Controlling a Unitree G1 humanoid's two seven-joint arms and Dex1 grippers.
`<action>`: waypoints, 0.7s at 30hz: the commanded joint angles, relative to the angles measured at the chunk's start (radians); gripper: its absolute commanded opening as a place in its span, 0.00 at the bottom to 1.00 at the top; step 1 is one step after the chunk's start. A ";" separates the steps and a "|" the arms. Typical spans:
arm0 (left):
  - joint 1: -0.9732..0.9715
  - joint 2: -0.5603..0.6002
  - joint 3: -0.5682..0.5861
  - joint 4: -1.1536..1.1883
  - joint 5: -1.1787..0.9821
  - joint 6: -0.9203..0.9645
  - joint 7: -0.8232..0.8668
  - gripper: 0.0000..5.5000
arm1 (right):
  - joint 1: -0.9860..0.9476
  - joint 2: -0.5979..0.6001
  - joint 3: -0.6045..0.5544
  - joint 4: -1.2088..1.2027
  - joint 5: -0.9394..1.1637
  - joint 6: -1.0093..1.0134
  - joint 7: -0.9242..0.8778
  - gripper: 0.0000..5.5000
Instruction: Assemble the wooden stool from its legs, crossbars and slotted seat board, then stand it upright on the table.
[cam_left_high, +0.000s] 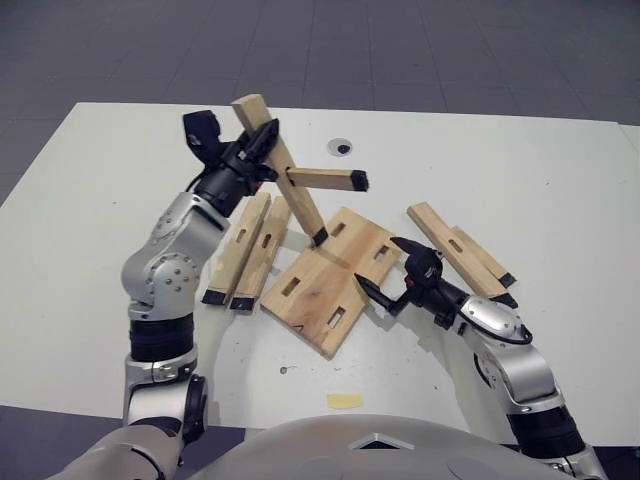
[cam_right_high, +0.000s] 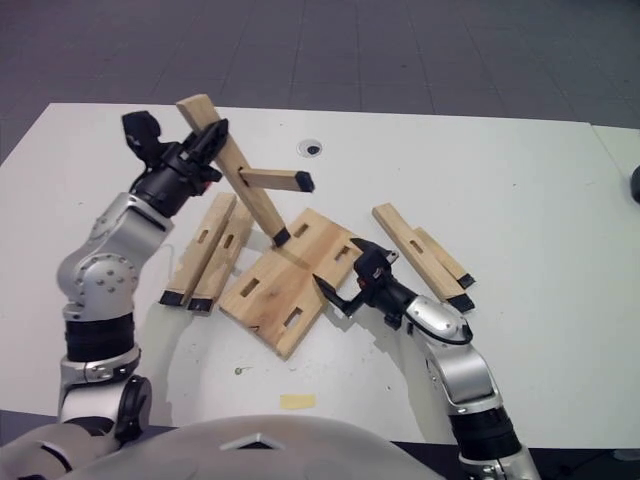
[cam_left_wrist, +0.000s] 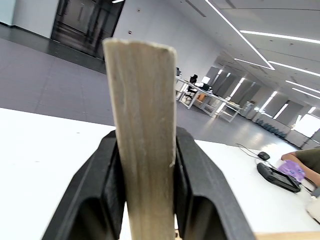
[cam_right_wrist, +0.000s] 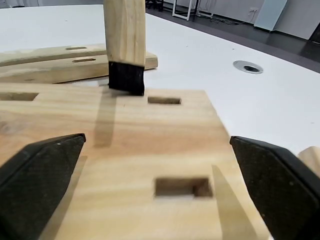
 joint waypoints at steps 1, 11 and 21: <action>0.008 -0.037 -0.058 0.065 0.080 0.018 0.005 0.19 | -0.044 0.061 -0.070 -0.008 0.073 0.017 -0.042 0.98; -0.090 0.023 0.118 -0.005 -0.053 0.073 -0.018 0.19 | -0.076 0.047 0.088 -0.044 0.023 0.205 -0.020 0.98; -0.072 0.194 0.313 -0.130 -0.327 0.222 -0.062 0.19 | -0.187 -0.029 0.147 0.129 -0.186 0.199 -0.093 0.98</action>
